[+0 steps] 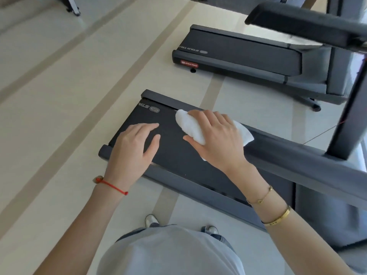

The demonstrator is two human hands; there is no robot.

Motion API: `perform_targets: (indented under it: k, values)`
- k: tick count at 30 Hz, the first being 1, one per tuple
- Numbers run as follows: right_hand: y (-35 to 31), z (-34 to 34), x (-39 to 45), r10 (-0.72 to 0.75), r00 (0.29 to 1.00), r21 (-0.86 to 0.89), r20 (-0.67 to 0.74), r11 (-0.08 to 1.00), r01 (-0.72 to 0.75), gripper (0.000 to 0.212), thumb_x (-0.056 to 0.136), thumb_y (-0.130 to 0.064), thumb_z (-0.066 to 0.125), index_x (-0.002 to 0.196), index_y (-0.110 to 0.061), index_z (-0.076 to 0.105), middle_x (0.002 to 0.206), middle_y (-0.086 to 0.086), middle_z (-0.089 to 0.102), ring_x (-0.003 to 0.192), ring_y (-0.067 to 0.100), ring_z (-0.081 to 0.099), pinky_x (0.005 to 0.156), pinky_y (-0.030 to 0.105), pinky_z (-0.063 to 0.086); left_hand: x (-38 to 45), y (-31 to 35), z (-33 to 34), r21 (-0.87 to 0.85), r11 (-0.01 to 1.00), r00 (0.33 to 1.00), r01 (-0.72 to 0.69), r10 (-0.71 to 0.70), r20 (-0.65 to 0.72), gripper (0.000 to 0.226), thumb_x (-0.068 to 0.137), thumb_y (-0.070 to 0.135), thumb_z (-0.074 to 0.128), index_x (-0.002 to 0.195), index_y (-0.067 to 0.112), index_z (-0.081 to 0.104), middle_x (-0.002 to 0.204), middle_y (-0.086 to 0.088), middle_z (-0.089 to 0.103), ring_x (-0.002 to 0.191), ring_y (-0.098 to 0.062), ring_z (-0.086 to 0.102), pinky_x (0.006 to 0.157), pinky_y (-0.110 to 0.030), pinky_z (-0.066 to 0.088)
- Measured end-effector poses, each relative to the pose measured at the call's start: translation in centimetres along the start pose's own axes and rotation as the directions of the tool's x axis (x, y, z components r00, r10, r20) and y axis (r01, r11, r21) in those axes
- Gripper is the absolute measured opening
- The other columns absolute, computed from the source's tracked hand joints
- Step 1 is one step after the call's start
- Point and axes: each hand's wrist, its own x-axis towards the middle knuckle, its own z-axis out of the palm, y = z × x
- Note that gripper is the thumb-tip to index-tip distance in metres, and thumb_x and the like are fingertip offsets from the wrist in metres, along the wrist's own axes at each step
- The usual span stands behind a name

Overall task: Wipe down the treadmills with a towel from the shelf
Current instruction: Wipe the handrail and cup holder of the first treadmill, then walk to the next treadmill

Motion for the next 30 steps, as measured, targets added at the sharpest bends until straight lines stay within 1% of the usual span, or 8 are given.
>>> perform_targets:
  k: [5,10,12,15,17,21,25,30]
  values:
    - [-8.0,4.3,2.5,-0.037,0.984,0.237,0.176,0.972,-0.006,0.047,0.087,-0.045,0.063,0.125,-0.019,0.055,0.106,-0.003,0.062,0.092,0.023,0.054,0.082,0.032,0.040,-2.4,-6.4,-4.3,0.028,0.993,0.993,0.114,-0.114,-0.020,0.028,0.096,0.017,0.061,0.122,0.009,0.066,0.117,-0.004,0.069,0.108,-0.024,0.063,0.092,-0.040,0.051]
    - [-14.0,7.4,4.3,-0.080,0.945,0.346,0.317,0.937,-0.037,0.046,0.087,-0.045,0.061,0.126,-0.022,0.050,0.107,-0.004,0.061,0.093,0.021,0.052,0.084,0.033,0.038,-5.8,-12.1,-7.9,0.056,0.968,0.968,0.245,-0.241,-0.068,0.026,0.097,0.020,0.059,0.120,0.011,0.066,0.116,0.000,0.069,0.107,-0.019,0.063,0.092,-0.037,0.052]
    - [-15.9,8.3,5.2,-0.107,0.931,0.391,0.349,0.919,-0.041,0.045,0.087,-0.045,0.060,0.126,-0.024,0.050,0.107,-0.005,0.060,0.094,0.020,0.052,0.084,0.033,0.039,-7.1,-14.0,-8.9,0.065,0.948,0.947,0.312,-0.305,-0.102,0.026,0.096,0.020,0.060,0.120,0.013,0.067,0.114,0.001,0.070,0.106,-0.017,0.062,0.092,-0.031,0.050]
    - [-18.6,9.8,6.9,-0.166,0.906,0.441,0.390,0.897,-0.026,0.045,0.087,-0.044,0.061,0.125,-0.024,0.051,0.108,-0.004,0.061,0.095,0.021,0.052,0.086,0.035,0.039,-8.7,-16.5,-10.4,0.078,0.905,0.903,0.418,-0.404,-0.149,0.026,0.096,0.021,0.060,0.120,0.014,0.067,0.113,0.003,0.070,0.105,-0.012,0.060,0.090,-0.016,0.040]
    - [-20.1,10.9,8.3,-0.212,0.891,0.459,0.402,0.889,0.004,0.044,0.087,-0.043,0.062,0.125,-0.023,0.051,0.108,-0.003,0.061,0.095,0.022,0.052,0.085,0.037,0.041,-9.4,-18.0,-11.1,0.086,0.873,0.870,0.480,-0.461,-0.173,0.025,0.096,0.021,0.061,0.119,0.015,0.067,0.113,0.004,0.070,0.104,-0.012,0.060,0.088,-0.013,0.037]
    - [-22.8,13.1,11.7,-0.283,0.867,0.486,0.410,0.872,0.054,0.044,0.087,-0.043,0.063,0.123,-0.021,0.052,0.105,-0.002,0.062,0.093,0.022,0.053,0.084,0.037,0.041,-9.5,-21.1,-12.4,0.071,0.806,0.797,0.588,-0.562,-0.223,0.025,0.096,0.022,0.061,0.119,0.017,0.068,0.112,0.004,0.071,0.105,-0.013,0.062,0.087,-0.018,0.041]
    - [-25.4,15.7,16.0,-0.341,0.845,0.513,0.412,0.853,0.093,0.044,0.087,-0.044,0.061,0.122,-0.019,0.053,0.105,-0.002,0.062,0.093,0.022,0.054,0.083,0.037,0.042,-7.9,-24.7,-13.6,0.043,0.763,0.745,0.645,-0.614,-0.260,0.026,0.096,0.021,0.060,0.120,0.016,0.068,0.113,0.003,0.071,0.106,-0.017,0.064,0.090,-0.029,0.049]
    - [-28.8,19.3,22.7,-0.392,0.819,0.545,0.420,0.830,0.119,0.045,0.087,-0.043,0.064,0.123,-0.019,0.053,0.107,-0.004,0.062,0.094,0.021,0.053,0.084,0.035,0.042,-4.2,-30.5,-16.0,0.003,0.708,0.675,0.706,-0.671,-0.309,0.025,0.097,0.022,0.059,0.120,0.017,0.067,0.113,0.003,0.070,0.107,-0.018,0.064,0.091,-0.033,0.050]
